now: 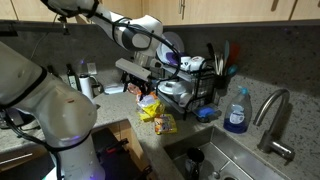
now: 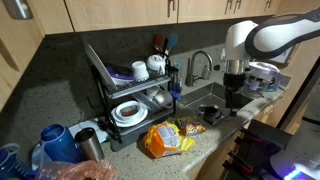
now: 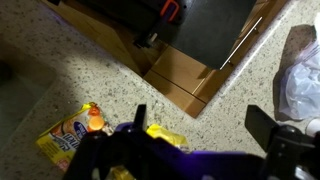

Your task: Take one pack out of the packet

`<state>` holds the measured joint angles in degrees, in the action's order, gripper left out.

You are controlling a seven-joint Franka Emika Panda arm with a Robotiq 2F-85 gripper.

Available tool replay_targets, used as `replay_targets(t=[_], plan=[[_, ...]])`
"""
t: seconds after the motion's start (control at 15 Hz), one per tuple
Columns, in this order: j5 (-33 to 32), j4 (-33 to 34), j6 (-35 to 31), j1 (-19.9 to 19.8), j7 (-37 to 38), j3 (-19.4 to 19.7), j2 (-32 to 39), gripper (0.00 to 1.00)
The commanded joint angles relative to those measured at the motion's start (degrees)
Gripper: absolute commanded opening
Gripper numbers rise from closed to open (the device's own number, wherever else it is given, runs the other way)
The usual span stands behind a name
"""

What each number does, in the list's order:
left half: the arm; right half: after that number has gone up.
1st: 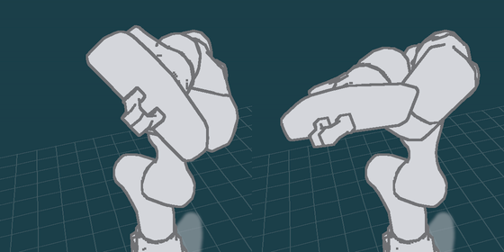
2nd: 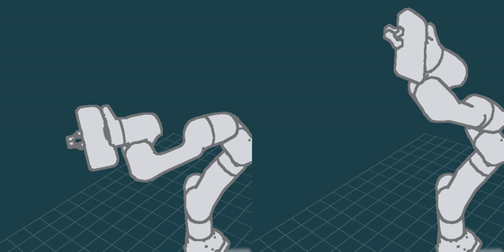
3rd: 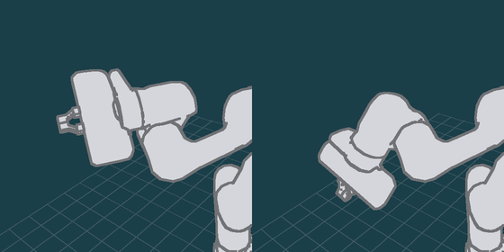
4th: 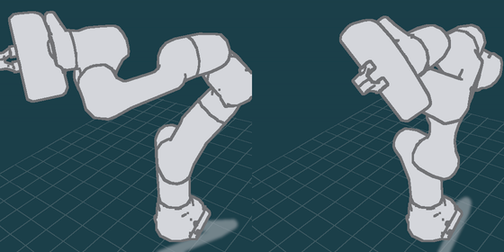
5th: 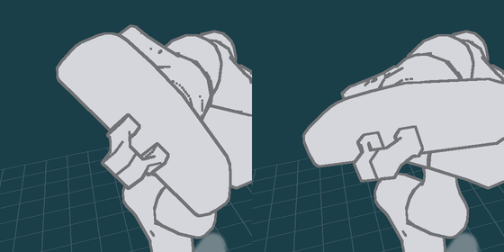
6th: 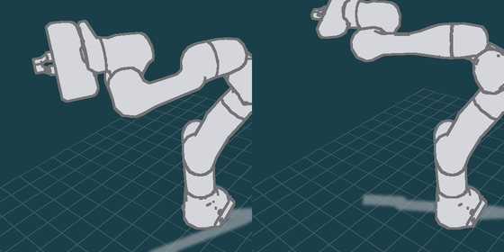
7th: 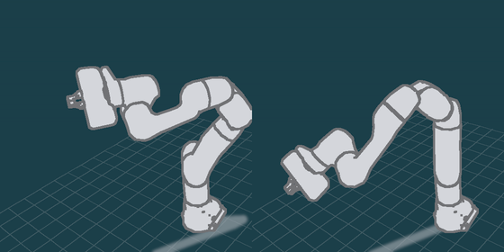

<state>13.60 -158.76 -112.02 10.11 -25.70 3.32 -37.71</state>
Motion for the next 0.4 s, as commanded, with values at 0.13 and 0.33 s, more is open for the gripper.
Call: replay_targets(t=[0.13,0.33], plan=[[-3.21,-0.72,-1.57,-1.23,8.68,-3.48,-3.44,1.0],[-2.44,0.06,-0.44,-0.27,7.24,-2.36,-2.24,1.0]])
